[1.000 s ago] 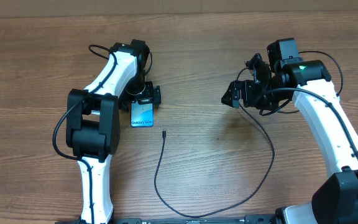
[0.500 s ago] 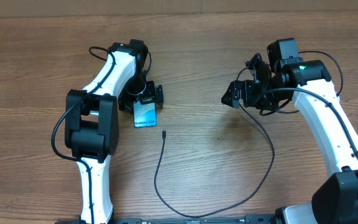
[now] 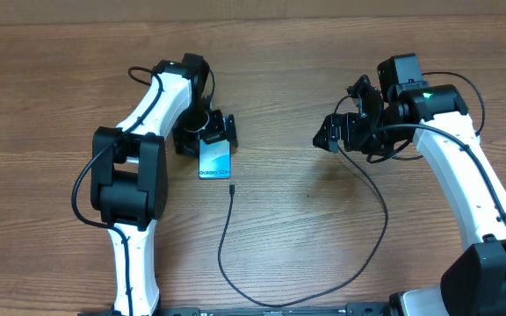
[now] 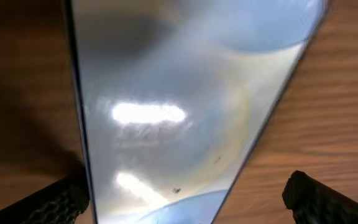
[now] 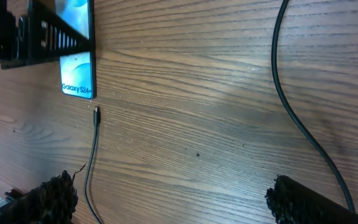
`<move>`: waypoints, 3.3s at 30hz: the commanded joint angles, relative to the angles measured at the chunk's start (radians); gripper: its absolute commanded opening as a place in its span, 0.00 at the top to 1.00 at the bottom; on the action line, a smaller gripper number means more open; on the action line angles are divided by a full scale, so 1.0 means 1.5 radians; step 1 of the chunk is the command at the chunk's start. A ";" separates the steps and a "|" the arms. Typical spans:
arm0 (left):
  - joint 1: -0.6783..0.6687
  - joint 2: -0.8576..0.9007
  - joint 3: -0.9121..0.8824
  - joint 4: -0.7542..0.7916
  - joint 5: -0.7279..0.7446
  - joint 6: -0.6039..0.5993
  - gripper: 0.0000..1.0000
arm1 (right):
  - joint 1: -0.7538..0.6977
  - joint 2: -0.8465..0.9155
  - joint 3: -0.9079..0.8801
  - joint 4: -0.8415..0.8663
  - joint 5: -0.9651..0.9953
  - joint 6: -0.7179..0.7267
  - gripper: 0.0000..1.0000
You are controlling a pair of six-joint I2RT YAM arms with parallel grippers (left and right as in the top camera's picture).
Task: Plug charger to phone and switch on socket
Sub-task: 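Lower the left gripper and grasp the blue phone's top edge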
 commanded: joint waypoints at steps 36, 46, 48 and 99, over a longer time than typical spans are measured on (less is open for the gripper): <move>-0.076 0.043 -0.026 0.041 -0.218 -0.044 0.01 | 0.002 0.000 0.013 0.001 -0.006 -0.001 0.00; -0.074 0.043 -0.026 0.045 -0.219 -0.041 0.00 | 0.002 0.000 0.013 0.001 -0.006 -0.001 0.00; -0.074 0.043 -0.026 0.039 -0.217 -0.038 0.00 | 0.002 0.000 0.013 0.001 -0.006 -0.001 0.00; -0.061 0.041 0.062 -0.020 -0.115 0.014 0.30 | 0.002 0.000 0.013 0.047 0.006 -0.001 0.00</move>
